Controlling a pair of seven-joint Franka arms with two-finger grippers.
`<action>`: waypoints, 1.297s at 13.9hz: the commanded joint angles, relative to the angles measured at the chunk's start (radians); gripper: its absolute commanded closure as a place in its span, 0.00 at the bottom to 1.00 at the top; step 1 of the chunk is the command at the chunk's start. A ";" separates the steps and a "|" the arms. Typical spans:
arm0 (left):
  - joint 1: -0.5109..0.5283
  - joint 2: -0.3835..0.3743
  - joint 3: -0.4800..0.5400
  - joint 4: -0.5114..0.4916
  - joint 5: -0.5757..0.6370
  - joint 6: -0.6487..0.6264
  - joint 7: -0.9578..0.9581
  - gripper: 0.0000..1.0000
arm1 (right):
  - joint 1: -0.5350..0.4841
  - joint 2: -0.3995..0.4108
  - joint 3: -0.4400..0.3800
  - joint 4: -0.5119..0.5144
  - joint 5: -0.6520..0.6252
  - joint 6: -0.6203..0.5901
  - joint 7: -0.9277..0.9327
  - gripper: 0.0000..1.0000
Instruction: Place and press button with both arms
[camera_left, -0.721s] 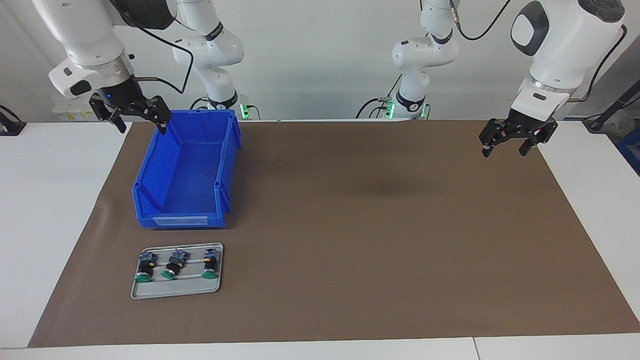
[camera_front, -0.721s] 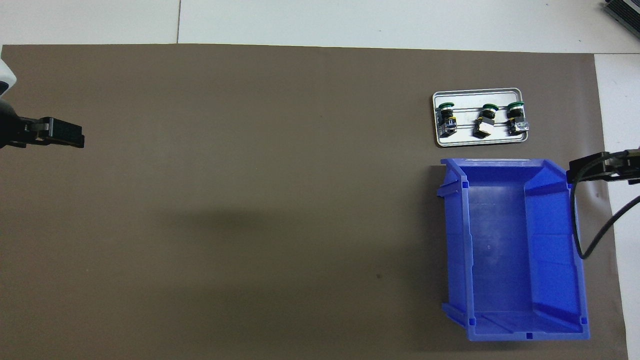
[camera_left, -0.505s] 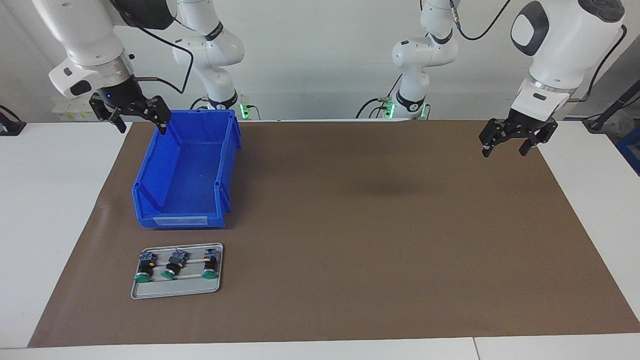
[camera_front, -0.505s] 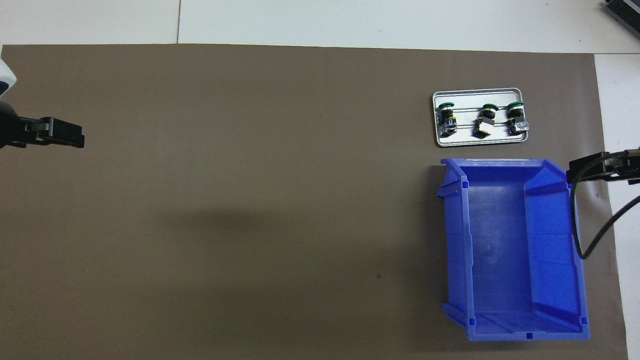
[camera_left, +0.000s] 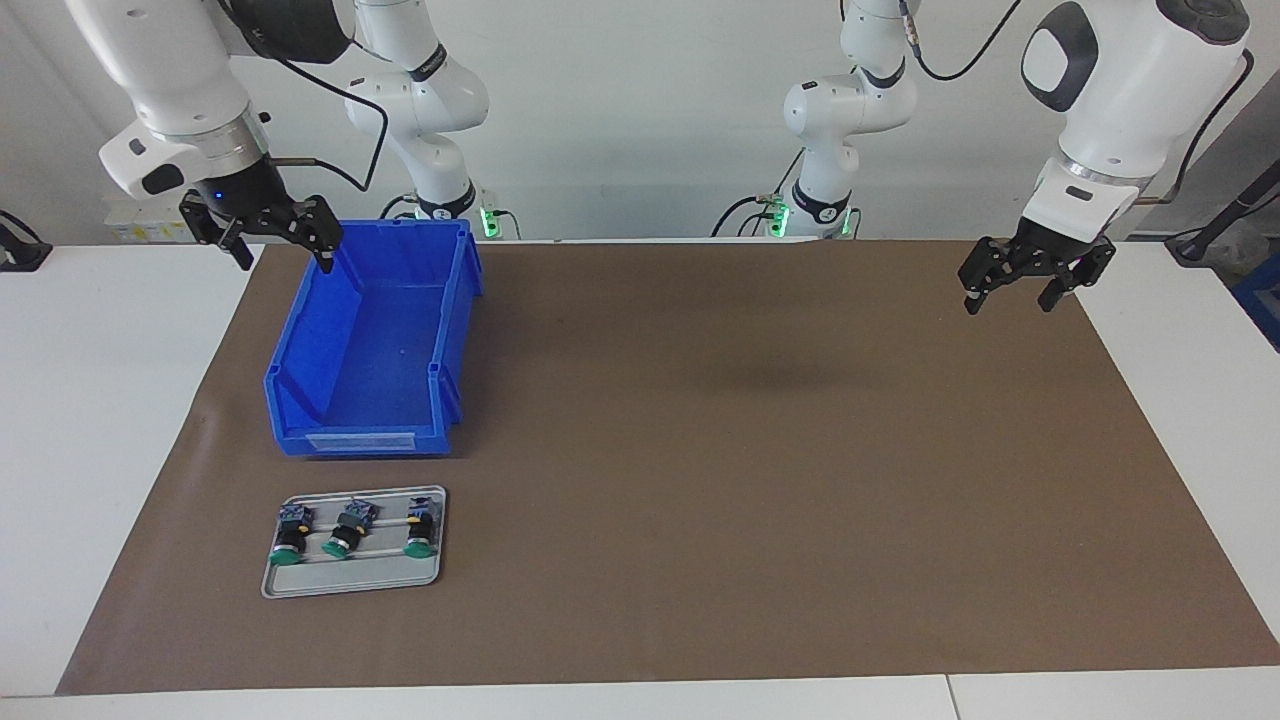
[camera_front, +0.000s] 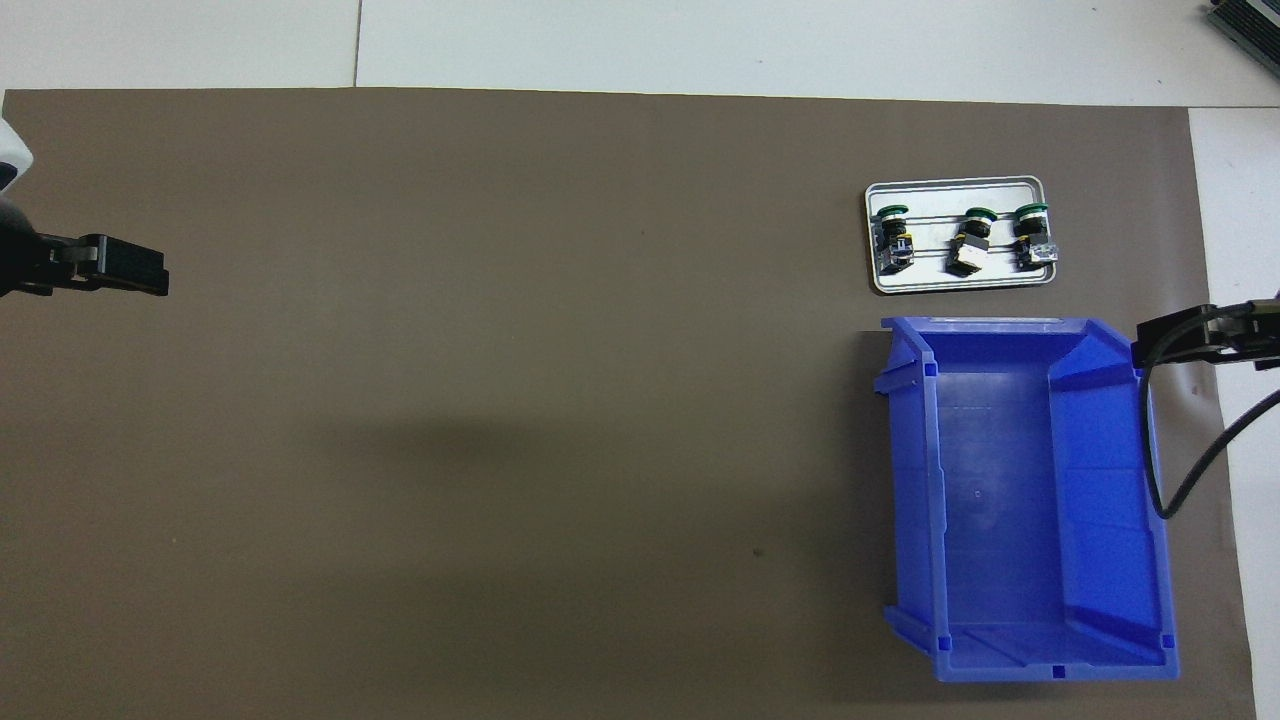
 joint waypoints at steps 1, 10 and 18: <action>0.012 -0.026 -0.009 -0.023 0.013 -0.006 0.011 0.00 | -0.009 0.015 0.009 -0.019 0.004 0.106 -0.009 0.00; 0.012 -0.026 -0.009 -0.023 0.013 -0.004 0.009 0.00 | -0.015 0.443 0.009 0.092 0.092 0.552 0.075 0.00; 0.012 -0.026 -0.009 -0.023 0.013 -0.006 0.009 0.00 | -0.058 0.618 0.009 0.073 0.178 0.712 0.192 0.02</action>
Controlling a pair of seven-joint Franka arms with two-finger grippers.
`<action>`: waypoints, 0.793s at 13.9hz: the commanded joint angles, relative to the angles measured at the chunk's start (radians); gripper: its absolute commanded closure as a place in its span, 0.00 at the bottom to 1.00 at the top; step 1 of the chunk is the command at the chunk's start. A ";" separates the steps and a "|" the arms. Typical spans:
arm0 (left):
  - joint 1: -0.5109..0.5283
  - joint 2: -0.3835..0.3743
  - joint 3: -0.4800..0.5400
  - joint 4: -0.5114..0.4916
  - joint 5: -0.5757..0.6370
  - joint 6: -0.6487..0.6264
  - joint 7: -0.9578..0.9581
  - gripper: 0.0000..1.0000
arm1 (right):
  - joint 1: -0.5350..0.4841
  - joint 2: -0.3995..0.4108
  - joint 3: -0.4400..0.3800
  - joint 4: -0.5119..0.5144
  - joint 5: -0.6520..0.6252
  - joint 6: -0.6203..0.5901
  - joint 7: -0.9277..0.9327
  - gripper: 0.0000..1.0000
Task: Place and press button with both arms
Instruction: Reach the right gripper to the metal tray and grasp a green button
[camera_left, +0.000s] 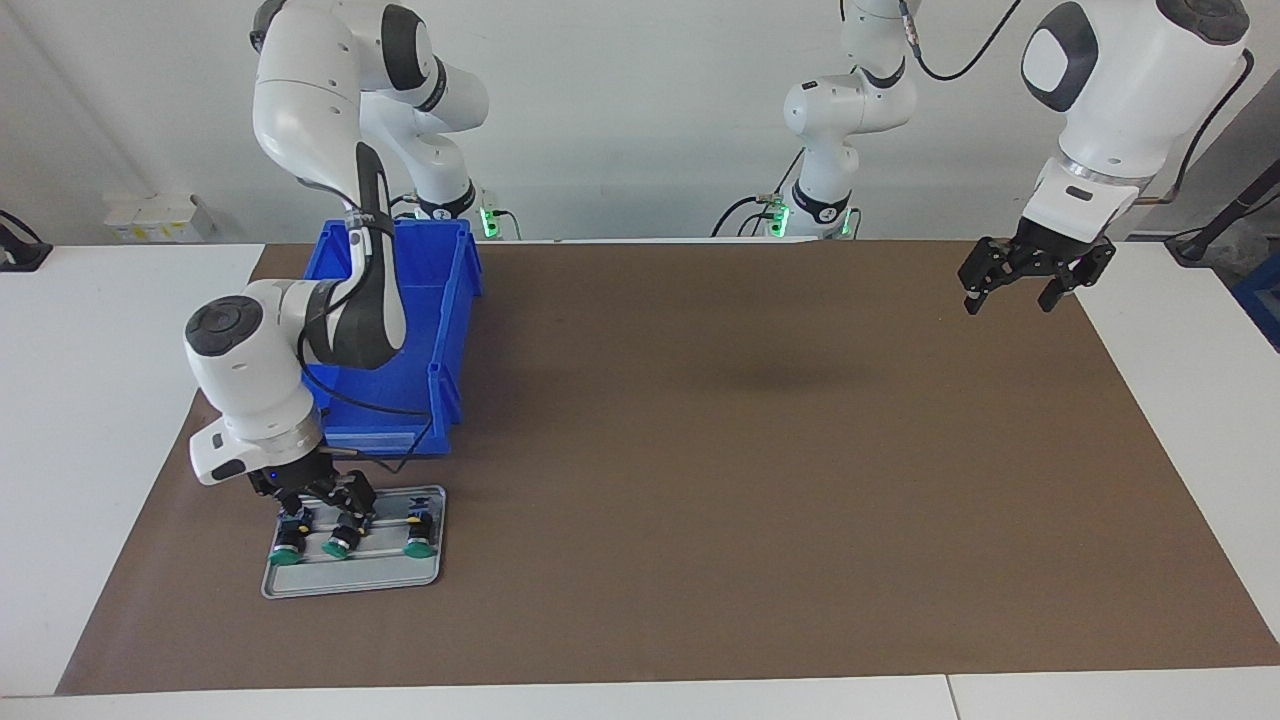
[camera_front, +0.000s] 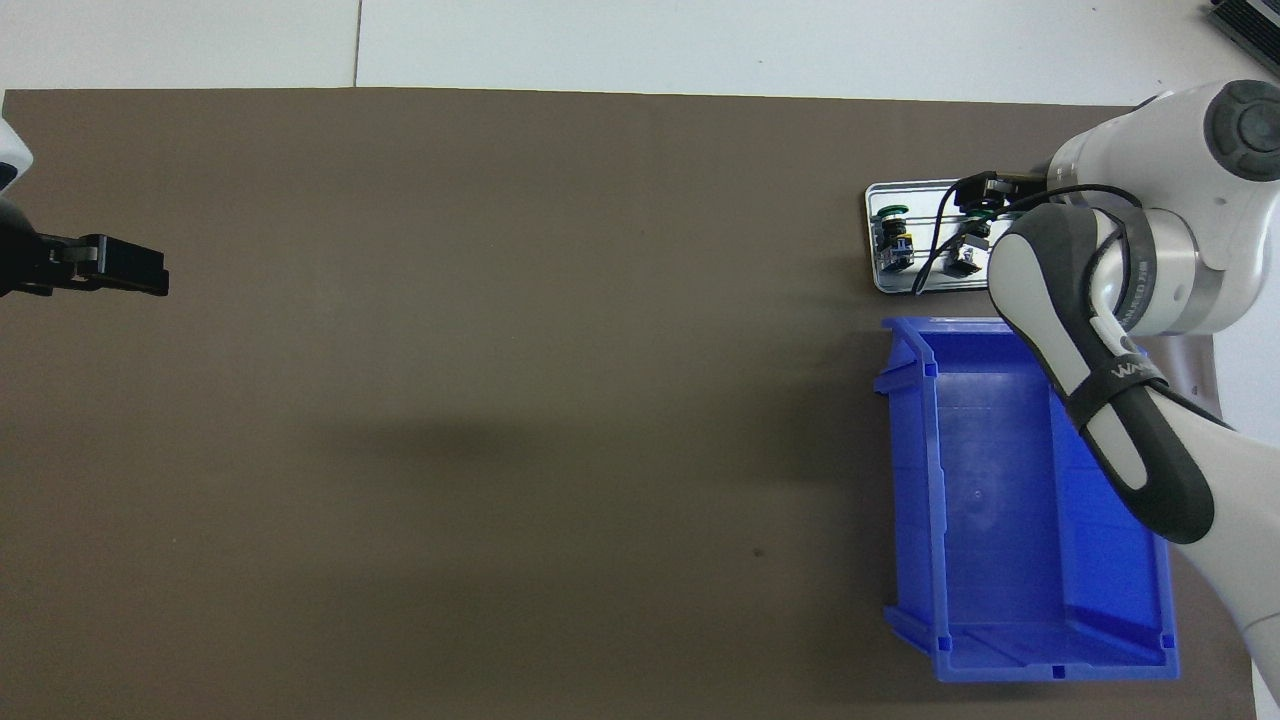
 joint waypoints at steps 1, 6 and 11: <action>0.012 -0.026 -0.007 -0.023 0.013 -0.004 0.011 0.00 | -0.008 0.036 0.009 0.020 0.050 0.028 0.044 0.03; 0.012 -0.026 -0.007 -0.023 0.014 -0.004 0.011 0.00 | -0.007 0.042 0.009 -0.051 0.056 0.078 0.061 0.11; 0.012 -0.026 -0.009 -0.023 0.013 -0.006 0.009 0.00 | -0.011 0.042 0.009 -0.066 0.097 0.069 0.058 1.00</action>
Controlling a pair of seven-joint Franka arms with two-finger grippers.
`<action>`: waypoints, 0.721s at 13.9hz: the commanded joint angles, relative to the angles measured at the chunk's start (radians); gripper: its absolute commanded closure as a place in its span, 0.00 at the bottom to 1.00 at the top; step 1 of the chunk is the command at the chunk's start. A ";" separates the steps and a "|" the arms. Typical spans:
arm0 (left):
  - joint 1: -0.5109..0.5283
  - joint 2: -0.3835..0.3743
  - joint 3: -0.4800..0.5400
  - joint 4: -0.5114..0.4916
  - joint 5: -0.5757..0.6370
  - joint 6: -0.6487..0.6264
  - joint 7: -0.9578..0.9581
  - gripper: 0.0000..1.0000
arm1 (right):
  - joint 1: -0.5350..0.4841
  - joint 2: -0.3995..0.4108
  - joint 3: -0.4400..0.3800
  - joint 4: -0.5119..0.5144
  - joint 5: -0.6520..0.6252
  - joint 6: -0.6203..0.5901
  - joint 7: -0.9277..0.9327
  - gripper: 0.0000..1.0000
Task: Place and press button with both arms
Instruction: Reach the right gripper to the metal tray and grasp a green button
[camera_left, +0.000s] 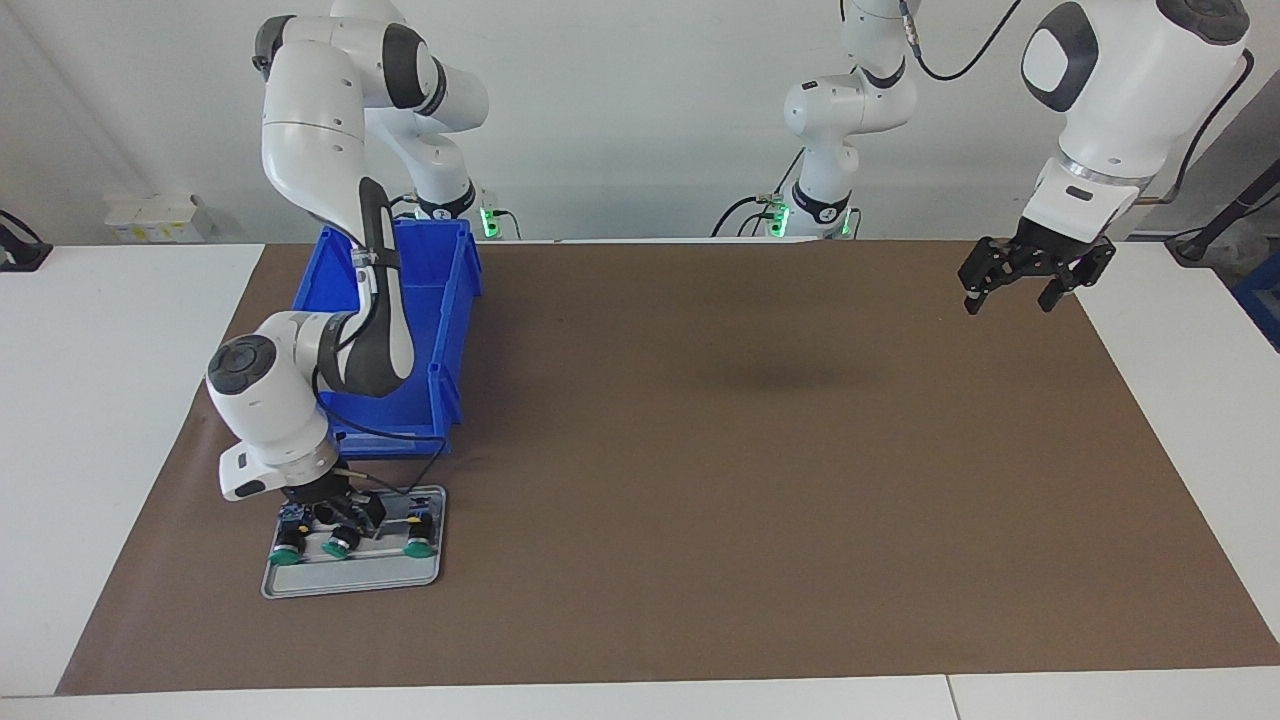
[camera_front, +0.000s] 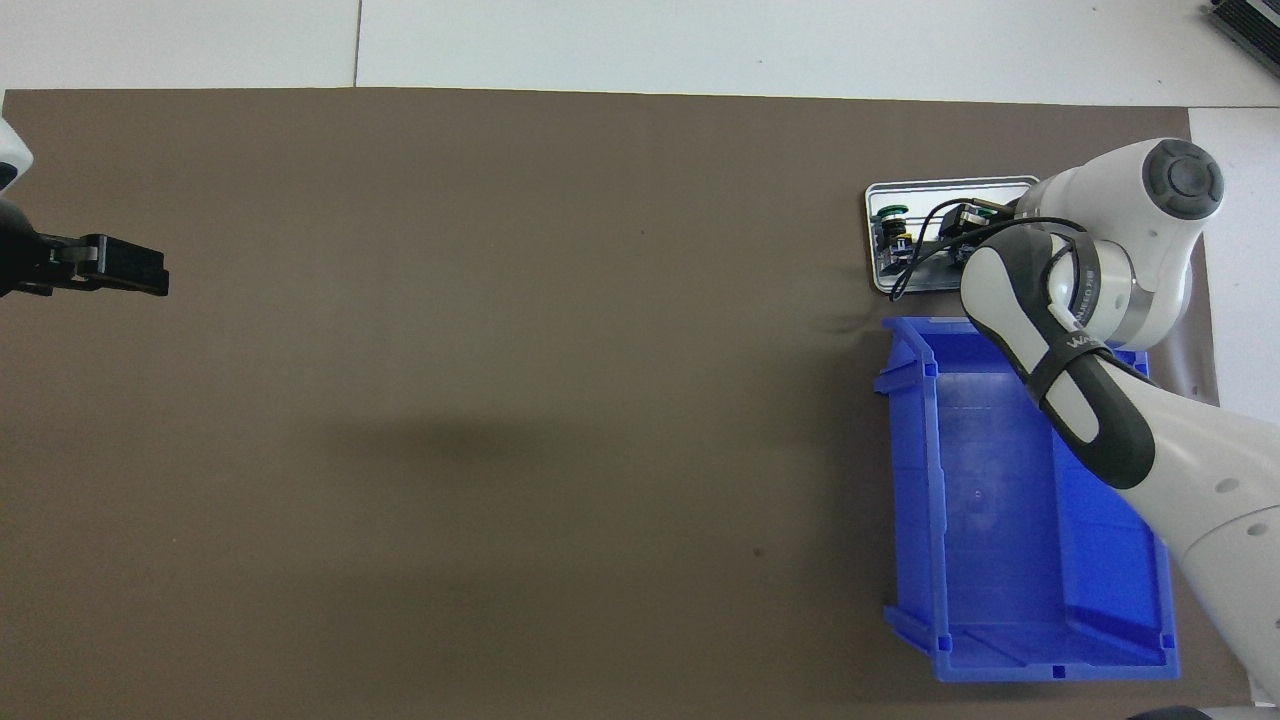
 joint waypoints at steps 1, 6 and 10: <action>0.012 -0.026 -0.007 -0.023 0.013 -0.004 0.009 0.00 | -0.009 -0.009 0.009 -0.004 0.037 0.002 0.004 1.00; 0.012 -0.026 -0.009 -0.023 0.013 -0.006 0.011 0.00 | 0.006 -0.006 -0.002 0.155 0.013 -0.168 0.042 1.00; 0.012 -0.026 -0.009 -0.023 0.013 -0.006 0.009 0.00 | 0.058 -0.098 -0.005 0.171 -0.027 -0.214 0.459 1.00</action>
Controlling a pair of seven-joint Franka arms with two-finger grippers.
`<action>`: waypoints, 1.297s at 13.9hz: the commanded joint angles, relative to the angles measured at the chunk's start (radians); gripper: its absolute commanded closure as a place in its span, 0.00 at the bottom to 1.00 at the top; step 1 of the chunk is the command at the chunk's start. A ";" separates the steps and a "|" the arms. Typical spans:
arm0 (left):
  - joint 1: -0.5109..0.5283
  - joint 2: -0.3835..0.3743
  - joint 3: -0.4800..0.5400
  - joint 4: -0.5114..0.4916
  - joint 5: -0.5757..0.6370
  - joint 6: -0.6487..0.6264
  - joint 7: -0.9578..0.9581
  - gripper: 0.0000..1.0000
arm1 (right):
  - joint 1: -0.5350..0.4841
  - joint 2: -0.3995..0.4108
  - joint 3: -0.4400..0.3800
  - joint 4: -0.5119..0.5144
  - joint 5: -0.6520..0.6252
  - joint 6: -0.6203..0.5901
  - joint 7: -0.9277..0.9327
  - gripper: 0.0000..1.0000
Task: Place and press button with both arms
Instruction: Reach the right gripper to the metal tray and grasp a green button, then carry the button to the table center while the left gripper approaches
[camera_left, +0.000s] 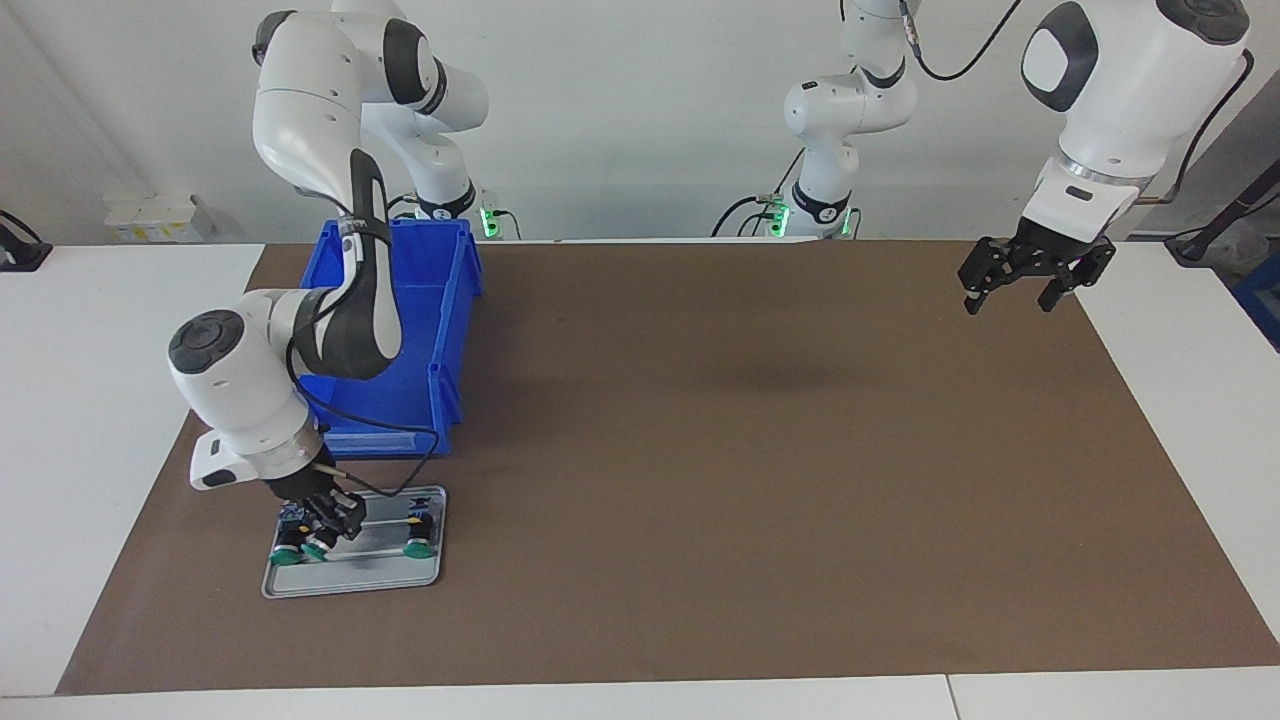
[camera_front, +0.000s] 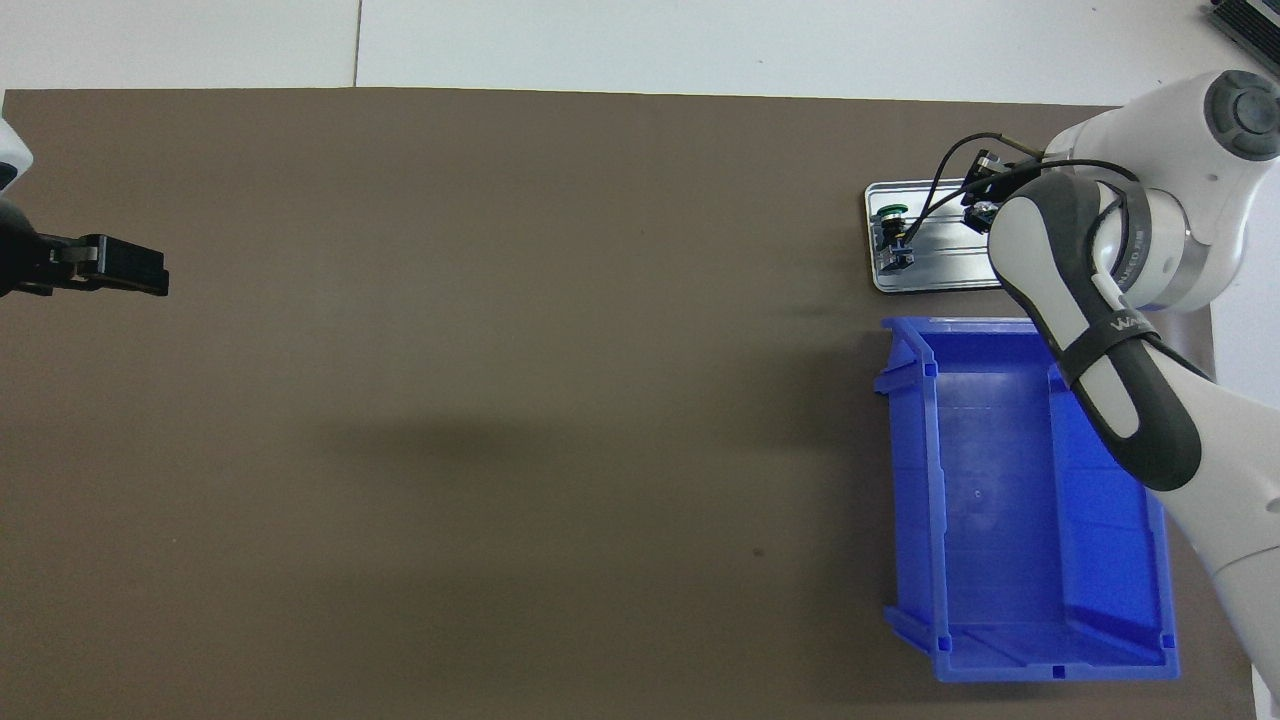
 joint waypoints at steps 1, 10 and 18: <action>0.012 -0.026 -0.009 -0.023 0.013 -0.006 0.009 0.00 | 0.061 -0.086 -0.004 0.003 -0.033 -0.086 0.277 1.00; -0.019 -0.028 -0.016 -0.023 0.013 -0.006 0.005 0.00 | 0.510 -0.128 0.007 0.006 -0.165 -0.175 1.295 1.00; -0.090 -0.055 -0.022 -0.091 0.013 0.051 0.011 0.00 | 0.730 0.138 0.007 0.204 -0.261 -0.112 1.804 1.00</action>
